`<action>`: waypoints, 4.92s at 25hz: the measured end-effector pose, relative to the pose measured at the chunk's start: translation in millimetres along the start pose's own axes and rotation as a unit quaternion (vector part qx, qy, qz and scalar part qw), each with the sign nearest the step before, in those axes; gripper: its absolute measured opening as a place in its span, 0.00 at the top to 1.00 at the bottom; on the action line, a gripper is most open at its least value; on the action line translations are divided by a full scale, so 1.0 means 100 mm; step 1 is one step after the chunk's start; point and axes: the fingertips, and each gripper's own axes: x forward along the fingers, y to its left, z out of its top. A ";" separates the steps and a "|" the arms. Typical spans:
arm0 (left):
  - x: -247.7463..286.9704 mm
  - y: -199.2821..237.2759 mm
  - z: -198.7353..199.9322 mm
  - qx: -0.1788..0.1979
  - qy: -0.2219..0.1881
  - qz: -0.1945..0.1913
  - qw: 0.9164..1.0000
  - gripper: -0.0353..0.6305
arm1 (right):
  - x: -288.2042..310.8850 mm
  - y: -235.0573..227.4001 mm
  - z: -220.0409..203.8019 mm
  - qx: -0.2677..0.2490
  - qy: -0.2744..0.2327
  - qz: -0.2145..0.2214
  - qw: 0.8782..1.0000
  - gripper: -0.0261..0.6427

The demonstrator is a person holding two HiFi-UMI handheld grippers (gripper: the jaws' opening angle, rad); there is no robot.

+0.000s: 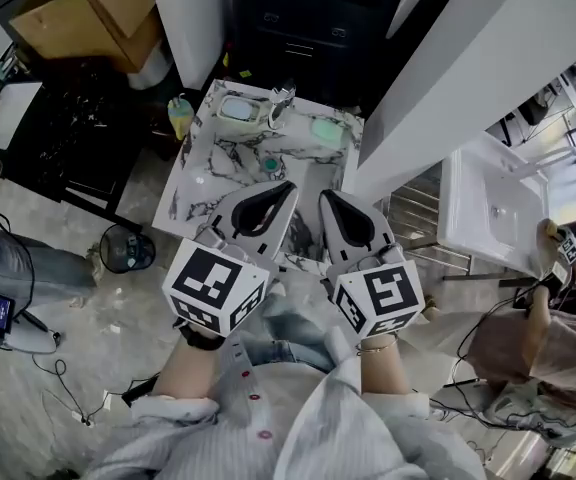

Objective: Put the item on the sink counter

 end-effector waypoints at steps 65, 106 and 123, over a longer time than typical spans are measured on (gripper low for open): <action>1.67 1.09 -1.60 -0.125 0.172 -0.035 0.977 0.92 | 2.18 -1.87 -1.87 -0.021 0.236 -0.015 0.971 0.92; 1.53 1.25 -1.73 -0.141 0.179 0.002 0.974 0.92 | 2.42 -1.88 -2.63 -0.369 0.433 0.144 0.809 0.59; 1.47 1.30 -1.62 -0.137 0.170 0.009 0.976 0.92 | 2.33 -1.79 -2.46 -0.276 0.421 0.146 0.852 0.77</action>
